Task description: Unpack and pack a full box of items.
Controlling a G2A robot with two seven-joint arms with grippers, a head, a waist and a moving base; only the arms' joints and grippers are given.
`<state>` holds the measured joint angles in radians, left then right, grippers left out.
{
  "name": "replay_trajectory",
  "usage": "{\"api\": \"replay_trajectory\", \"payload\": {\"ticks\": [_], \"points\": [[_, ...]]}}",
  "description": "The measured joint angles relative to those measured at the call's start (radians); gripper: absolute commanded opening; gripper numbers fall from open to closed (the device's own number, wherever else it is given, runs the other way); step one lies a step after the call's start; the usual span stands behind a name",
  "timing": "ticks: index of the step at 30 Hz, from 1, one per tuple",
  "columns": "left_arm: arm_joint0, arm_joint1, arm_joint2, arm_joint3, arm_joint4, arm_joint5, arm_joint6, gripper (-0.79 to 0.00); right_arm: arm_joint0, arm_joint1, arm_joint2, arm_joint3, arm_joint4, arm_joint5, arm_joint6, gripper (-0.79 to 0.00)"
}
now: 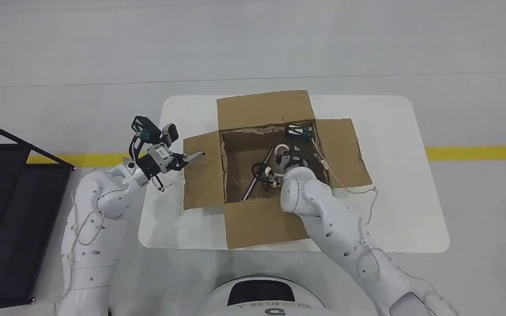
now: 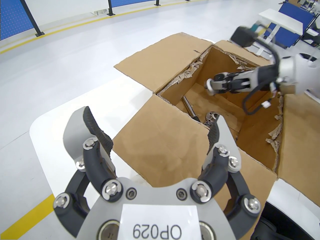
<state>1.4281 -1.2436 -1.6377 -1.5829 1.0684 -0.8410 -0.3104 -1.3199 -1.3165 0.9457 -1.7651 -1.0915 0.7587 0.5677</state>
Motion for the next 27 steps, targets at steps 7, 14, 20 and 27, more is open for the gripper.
{"api": "replay_trajectory", "payload": {"ticks": [7,14,20,27], "points": [[0.0,0.0,0.0,0.0,0.0,0.0,0.0,0.0,-0.369,0.031,0.249,-0.351,0.159,-0.153,-0.357,-0.785],[0.0,0.0,0.0,0.0,0.0,0.0,0.0,0.0,-0.606,0.027,0.516,-0.458,0.484,-0.234,-0.566,-0.785],[0.0,0.0,0.0,0.0,0.0,0.0,0.0,0.0,-0.621,0.027,0.564,-0.45,0.537,-0.226,-0.545,-0.785],[0.0,0.0,0.0,0.0,0.0,0.0,0.0,0.0,-0.607,0.024,0.577,-0.439,0.572,-0.222,-0.54,-0.785]]}}
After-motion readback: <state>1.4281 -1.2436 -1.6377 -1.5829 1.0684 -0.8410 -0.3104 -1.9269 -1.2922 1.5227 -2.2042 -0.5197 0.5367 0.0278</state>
